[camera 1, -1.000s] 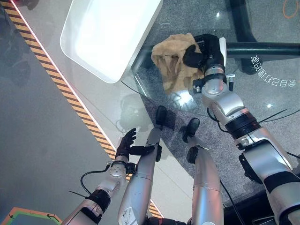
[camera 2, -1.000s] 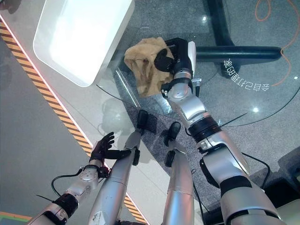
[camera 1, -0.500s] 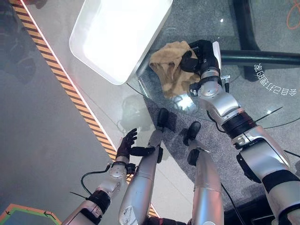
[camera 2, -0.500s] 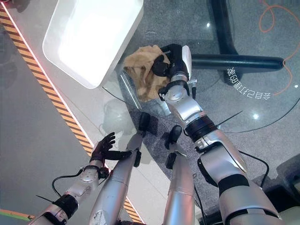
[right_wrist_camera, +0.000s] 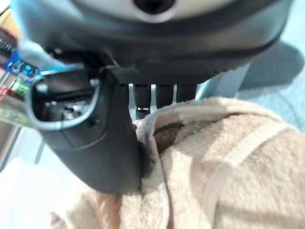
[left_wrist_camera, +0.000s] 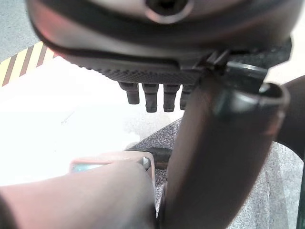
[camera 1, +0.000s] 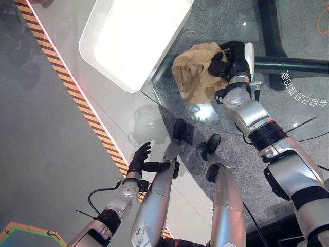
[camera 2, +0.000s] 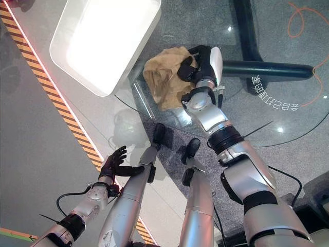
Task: Wipe the table with a cloth and put it in the basket.
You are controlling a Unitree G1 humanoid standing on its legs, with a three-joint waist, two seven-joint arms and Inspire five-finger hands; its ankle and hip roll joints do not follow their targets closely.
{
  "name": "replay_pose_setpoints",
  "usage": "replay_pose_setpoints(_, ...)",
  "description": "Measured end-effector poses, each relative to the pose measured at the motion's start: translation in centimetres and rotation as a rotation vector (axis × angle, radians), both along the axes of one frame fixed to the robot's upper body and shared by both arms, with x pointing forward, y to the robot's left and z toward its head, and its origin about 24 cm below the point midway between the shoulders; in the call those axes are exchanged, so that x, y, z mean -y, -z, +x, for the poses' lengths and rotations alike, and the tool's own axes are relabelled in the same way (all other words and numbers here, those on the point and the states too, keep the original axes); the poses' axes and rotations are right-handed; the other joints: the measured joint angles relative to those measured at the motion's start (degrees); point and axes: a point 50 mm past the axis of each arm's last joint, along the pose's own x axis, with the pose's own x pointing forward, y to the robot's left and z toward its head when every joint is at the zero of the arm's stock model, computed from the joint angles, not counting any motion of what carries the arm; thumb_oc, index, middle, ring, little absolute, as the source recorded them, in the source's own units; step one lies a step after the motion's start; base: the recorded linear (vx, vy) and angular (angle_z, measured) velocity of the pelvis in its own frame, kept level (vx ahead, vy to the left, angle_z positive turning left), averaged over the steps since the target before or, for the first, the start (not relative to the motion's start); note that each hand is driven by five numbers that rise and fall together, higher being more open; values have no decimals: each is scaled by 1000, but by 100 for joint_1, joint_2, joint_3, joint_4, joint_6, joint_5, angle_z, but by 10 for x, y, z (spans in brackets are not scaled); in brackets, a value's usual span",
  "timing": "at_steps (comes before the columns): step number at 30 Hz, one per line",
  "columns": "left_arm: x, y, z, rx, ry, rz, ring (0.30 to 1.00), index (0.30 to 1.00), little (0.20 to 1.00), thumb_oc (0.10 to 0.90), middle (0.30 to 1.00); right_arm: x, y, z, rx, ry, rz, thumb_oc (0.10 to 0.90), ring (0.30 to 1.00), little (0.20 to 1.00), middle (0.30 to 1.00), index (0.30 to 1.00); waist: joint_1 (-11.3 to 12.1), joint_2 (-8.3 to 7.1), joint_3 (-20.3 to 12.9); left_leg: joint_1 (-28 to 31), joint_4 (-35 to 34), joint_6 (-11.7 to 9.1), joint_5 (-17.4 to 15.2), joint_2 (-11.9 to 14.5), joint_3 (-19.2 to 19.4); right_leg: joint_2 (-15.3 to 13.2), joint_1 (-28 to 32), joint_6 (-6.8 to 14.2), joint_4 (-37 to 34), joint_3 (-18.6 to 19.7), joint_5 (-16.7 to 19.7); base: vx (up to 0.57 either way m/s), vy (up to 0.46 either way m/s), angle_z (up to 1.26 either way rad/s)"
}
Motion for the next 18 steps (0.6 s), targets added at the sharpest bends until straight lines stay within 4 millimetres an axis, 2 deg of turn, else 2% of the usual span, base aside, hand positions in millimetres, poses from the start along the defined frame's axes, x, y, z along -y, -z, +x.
replay_pose_setpoints(8, -13, 1, -6, 0, -9, 6, 900, 900, 900, 800, 900, 47, -11, -6, 27, 172, -41, 100, 300, 200, 300, 300, -156, -60, 11, -9, 195, 164, -126, -12, 161, 15, 61, 98, -103, 153, 84, 26, -50, -8)
replay_pose_setpoints(12, -21, 1, -7, -6, -13, 23, 900, 900, 900, 800, 900, 70, -12, -9, 18, 257, -50, 100, 300, 200, 300, 300, -314, -82, 17, 3, 197, 199, -143, -30, 251, 11, 64, 154, -141, 227, 139, 5, -45, -9)
replay_pose_setpoints(18, -24, 0, -7, -1, -15, 29, 900, 900, 900, 800, 900, 96, -8, -14, -6, 344, -46, 100, 300, 200, 300, 300, -368, -105, 23, 32, 195, 227, -162, -25, 323, 18, 78, 181, -210, 334, 191, 2, -28, -7)
